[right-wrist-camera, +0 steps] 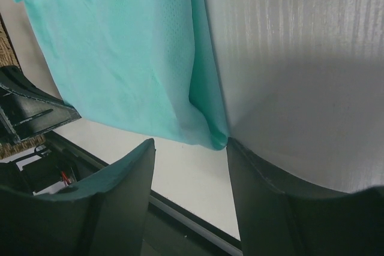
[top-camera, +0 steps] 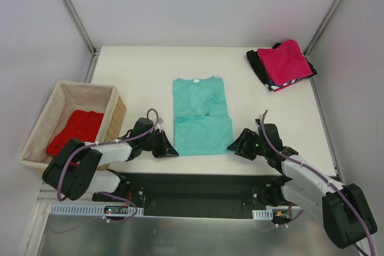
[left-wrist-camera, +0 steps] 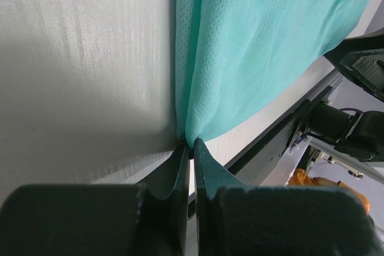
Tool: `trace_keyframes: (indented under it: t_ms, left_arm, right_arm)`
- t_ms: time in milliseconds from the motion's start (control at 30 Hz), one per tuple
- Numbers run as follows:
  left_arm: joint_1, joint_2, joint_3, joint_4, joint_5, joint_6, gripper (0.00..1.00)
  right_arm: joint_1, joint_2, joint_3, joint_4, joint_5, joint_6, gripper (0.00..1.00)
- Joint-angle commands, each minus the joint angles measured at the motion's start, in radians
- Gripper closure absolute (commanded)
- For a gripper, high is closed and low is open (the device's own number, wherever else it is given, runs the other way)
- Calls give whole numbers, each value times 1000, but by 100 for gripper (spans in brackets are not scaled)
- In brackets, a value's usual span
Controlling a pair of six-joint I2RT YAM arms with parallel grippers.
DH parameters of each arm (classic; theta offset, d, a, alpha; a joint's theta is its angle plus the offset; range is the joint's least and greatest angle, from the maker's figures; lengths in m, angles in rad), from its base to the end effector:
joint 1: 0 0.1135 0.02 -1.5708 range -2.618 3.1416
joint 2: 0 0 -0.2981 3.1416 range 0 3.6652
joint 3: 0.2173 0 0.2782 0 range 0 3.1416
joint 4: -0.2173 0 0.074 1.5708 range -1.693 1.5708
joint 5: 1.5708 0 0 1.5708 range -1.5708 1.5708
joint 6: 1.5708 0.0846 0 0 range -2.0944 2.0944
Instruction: Fold and stack the t-shirts
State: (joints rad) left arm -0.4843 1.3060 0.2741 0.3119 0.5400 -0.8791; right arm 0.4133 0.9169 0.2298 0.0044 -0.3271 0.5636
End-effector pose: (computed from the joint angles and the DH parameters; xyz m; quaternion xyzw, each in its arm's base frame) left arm 0.1949 -0.1517 0.1022 -0.0642 0.8824 -0.4393 0.1557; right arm 0.1780 0.1078 0.1269 -0.0029 0.8937 0.3287 0.3053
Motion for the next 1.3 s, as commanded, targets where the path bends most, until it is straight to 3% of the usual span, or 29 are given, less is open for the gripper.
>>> trace_keyframes:
  t_ms: [0,167,267,467,733,833,1267]
  left_arm:
    - [-4,26,5,-33,-37,31,98]
    - [-4,30,10,-33,-35,29,98]
    - [-4,27,8,-34,-40,29,98]
    - [-4,12,-3,-39,-49,31,99]
    - [-4,6,-10,-39,-54,26,100]
    - [-4,3,-13,-34,-52,28,99]
    - [-2,-34,-15,-43,-57,37,100]
  right_arm:
    - [-4,10,-15,51,-24,-5,45]
    - [-5,10,-9,49,-21,-4,48]
    - [-5,10,-7,48,-17,-2,54]
    - [-5,8,-10,46,-10,4,81]
    - [-4,22,-14,55,-12,5,89]
    - [-5,28,-14,54,-7,5,99]
    - [-5,46,-12,86,-9,9,99]
